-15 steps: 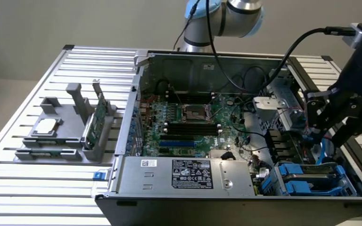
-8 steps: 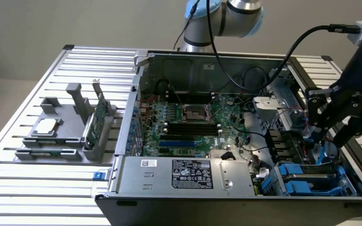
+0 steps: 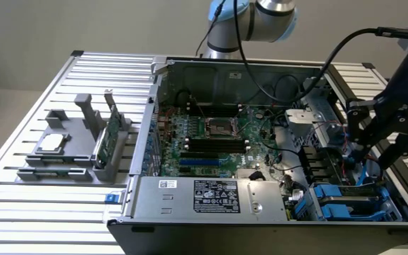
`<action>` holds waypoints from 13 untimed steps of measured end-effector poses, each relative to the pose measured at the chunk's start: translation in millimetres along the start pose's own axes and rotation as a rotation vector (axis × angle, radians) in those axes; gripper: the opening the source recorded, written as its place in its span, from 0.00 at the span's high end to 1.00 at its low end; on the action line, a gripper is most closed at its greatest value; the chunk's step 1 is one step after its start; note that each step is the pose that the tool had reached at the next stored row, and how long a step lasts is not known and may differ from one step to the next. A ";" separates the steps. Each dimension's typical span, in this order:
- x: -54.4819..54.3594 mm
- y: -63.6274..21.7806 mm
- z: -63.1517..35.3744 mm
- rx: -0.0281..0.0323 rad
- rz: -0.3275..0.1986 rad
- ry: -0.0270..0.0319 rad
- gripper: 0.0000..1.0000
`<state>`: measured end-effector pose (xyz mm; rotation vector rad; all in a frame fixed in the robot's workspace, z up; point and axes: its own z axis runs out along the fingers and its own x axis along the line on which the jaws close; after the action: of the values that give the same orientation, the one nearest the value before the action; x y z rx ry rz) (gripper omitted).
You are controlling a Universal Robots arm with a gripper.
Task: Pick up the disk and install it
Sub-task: 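Insert the first disk wire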
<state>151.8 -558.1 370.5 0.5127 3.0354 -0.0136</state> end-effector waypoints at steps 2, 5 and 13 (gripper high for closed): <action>-0.5 -1.2 -1.5 0.0015 0.014 0.0018 0.58; -1.2 -2.7 -3.3 0.0035 0.036 0.0032 0.58; -3.0 -7.7 -4.1 0.0071 0.092 0.0035 0.58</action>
<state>151.8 -566.3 374.7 0.6528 3.0128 -0.0190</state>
